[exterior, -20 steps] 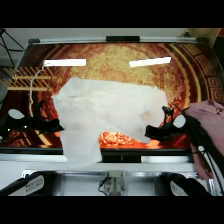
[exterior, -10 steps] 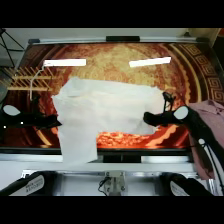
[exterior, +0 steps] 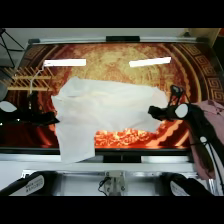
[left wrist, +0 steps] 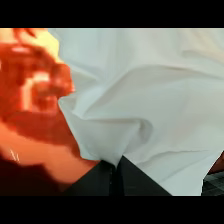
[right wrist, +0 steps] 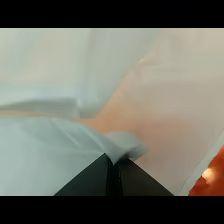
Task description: Fold the shirts.
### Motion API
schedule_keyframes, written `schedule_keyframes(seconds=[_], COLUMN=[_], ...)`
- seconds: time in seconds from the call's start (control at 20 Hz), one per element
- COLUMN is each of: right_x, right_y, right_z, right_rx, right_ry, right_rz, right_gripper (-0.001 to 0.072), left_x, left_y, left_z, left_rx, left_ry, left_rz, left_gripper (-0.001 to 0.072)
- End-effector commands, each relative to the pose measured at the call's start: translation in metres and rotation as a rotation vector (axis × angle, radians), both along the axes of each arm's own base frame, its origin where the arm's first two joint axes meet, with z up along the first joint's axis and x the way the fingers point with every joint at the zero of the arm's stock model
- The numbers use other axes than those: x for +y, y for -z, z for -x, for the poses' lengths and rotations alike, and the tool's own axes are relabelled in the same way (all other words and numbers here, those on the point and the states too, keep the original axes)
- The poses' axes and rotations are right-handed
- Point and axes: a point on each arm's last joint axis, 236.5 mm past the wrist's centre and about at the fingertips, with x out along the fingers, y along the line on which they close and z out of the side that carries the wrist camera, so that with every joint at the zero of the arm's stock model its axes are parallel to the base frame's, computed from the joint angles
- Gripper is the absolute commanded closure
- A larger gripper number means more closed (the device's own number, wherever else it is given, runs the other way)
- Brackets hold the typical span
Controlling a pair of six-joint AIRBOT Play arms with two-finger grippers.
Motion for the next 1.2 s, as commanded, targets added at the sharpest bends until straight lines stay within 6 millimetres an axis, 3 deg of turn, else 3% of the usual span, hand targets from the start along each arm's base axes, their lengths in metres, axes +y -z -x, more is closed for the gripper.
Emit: schedule_keyframes(seconds=[0.0,0.1,0.15,0.3,0.35,0.4,0.5,0.6,0.7,0.8,0.95,1.15], right_x=[-0.004,-0.008,-0.008,-0.006,-0.009,-0.013,-0.02,-0.023,-0.025,-0.027,-0.03,-0.021], right_y=[0.021,0.034,0.036,0.018,0.01,0.003,-0.006,-0.001,0.01,0.01,0.0,0.03], right_z=[0.017,0.016,0.007,-0.028,-0.037,-0.044,-0.047,-0.029,0.01,0.043,0.068,0.086], right_rx=[0.115,0.148,0.12,-0.027,-0.066,-0.093,-0.095,-0.008,0.149,0.258,0.296,0.311], right_ry=[0.015,0.049,0.074,0.117,0.114,0.1,0.062,0.027,-0.062,-0.165,-0.203,-0.054], right_rz=[0.018,0.024,0.017,-0.015,-0.004,0.021,0.078,0.109,0.144,0.169,0.165,-0.016], right_gripper=[0.0644,0.0644,0.0642,0.064,0.0492,0.0276,0.0264,0.0262,0.0243,0.0243,0.0243,0.0242], left_x=[-0.001,-0.002,-0.003,-0.012,-0.013,-0.014,-0.014,-0.014,-0.014,-0.014,-0.014,-0.014], left_y=[0.0,0.0,-0.001,-0.006,-0.006,-0.006,-0.006,-0.006,-0.006,-0.006,-0.006,-0.006], left_z=[0.001,0.0,-0.001,-0.007,-0.009,-0.009,-0.011,-0.011,-0.011,-0.011,-0.011,-0.011], left_rx=[0.007,0.005,0.002,-0.016,-0.022,-0.027,-0.032,-0.033,-0.033,-0.033,-0.035,-0.036], left_ry=[0.001,-0.003,-0.01,-0.027,-0.025,-0.023,-0.024,-0.022,-0.021,-0.021,-0.017,-0.015], left_rz=[0.002,0.005,0.015,0.055,0.052,0.05,0.047,0.047,0.047,0.047,0.046,0.045], left_gripper=[0.068,0.0679,0.068,0.0679,0.068,0.068,0.0679,0.068,0.068,0.068,0.0679,0.068])
